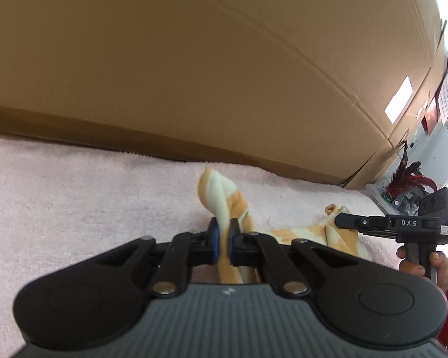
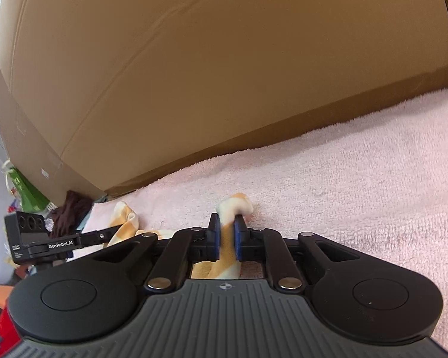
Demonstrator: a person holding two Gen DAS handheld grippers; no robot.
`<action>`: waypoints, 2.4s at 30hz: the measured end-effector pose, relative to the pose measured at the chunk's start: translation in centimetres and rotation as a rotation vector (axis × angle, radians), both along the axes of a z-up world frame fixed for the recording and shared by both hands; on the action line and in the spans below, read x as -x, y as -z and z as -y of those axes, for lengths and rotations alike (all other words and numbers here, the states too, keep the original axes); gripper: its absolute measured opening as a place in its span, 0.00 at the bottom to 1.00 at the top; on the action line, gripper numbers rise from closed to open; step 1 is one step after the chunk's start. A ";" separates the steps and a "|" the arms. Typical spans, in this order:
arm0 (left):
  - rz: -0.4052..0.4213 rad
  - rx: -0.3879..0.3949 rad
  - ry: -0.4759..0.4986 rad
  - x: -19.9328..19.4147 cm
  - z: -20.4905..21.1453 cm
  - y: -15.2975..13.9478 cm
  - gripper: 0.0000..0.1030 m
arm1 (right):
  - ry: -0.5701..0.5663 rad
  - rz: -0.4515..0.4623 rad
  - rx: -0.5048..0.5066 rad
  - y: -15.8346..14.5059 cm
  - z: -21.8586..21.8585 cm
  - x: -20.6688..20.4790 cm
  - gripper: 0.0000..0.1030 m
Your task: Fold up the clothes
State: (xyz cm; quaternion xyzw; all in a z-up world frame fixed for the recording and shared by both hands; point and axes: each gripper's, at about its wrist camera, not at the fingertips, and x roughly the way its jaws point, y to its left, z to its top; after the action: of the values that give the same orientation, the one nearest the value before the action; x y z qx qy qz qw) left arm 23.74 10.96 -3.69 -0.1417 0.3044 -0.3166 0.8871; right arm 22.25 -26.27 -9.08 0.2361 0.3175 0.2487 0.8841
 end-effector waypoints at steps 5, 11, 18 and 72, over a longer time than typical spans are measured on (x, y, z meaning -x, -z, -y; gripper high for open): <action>0.030 0.116 -0.005 1.6 -1.7 -1.5 0.00 | -0.002 0.068 -0.127 -1.8 0.8 1.9 0.10; 0.042 0.195 -0.012 3.8 -3.6 -2.0 0.00 | 0.002 0.136 -0.142 -4.0 0.0 4.7 0.10; 0.097 0.201 0.021 7.0 -3.2 -2.7 0.00 | -0.022 0.169 -0.141 -4.5 -0.9 7.0 0.10; 0.287 -0.177 0.273 21.8 -4.4 -0.9 0.03 | -0.404 0.370 0.664 -5.8 -5.3 22.6 0.18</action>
State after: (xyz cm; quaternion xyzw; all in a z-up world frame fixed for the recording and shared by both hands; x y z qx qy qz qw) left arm 1.95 15.39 -2.75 0.0260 0.2180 -0.4229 0.8792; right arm -0.34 -21.00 -3.31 -0.1769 0.2561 0.3395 0.8876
